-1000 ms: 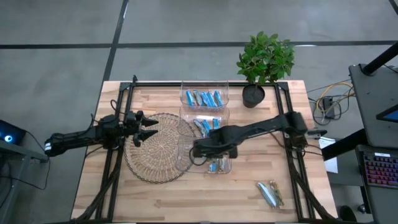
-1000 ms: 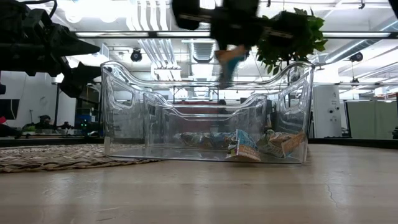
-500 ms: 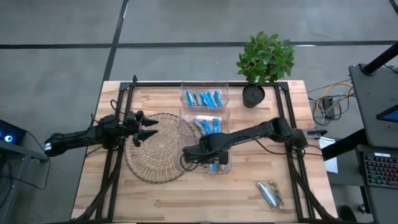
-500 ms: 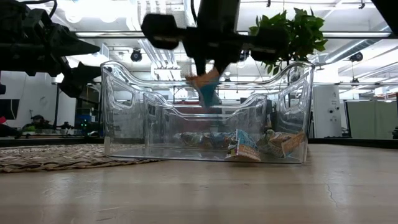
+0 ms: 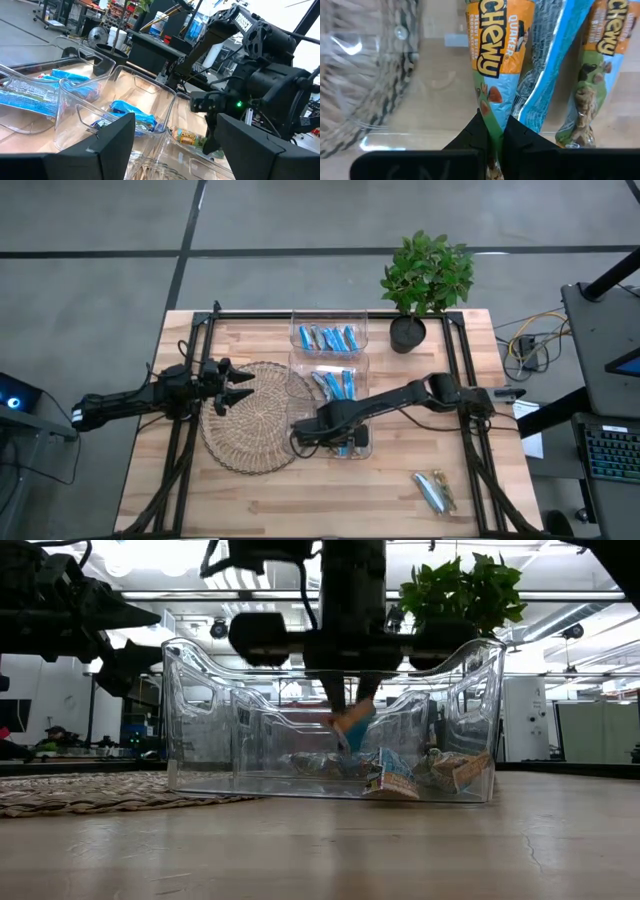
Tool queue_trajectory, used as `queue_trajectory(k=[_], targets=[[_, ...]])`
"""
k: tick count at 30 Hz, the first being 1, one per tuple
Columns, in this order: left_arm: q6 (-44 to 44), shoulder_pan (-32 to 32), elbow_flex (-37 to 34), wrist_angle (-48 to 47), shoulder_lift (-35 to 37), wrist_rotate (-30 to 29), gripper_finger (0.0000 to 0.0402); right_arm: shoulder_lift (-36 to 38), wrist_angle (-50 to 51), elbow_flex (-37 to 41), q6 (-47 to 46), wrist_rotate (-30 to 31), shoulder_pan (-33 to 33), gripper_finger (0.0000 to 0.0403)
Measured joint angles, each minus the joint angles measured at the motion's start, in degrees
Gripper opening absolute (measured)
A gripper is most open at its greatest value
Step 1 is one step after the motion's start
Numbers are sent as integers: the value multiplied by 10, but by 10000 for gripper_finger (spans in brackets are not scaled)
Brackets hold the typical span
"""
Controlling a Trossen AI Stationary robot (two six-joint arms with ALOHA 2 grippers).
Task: Pick and place Granola Bars by type
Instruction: Put the yellow granola bar into the bottom transparent bin
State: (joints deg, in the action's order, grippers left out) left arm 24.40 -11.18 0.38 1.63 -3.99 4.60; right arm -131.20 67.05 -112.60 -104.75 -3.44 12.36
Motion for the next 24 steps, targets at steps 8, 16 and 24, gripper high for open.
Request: queue_trajectory(k=[8, 16, 24], targets=[[0, 0, 0, 0, 0, 0, 261, -1, 0, 2, 18, 4, 0, 47], [0, 0, 0, 0, 0, 0, 261, 0, 0, 3, 27, 0, -1, 108], [0, 0, 0, 0, 0, 0, 261, 37, 18, 3, 84, 52, -8, 144]])
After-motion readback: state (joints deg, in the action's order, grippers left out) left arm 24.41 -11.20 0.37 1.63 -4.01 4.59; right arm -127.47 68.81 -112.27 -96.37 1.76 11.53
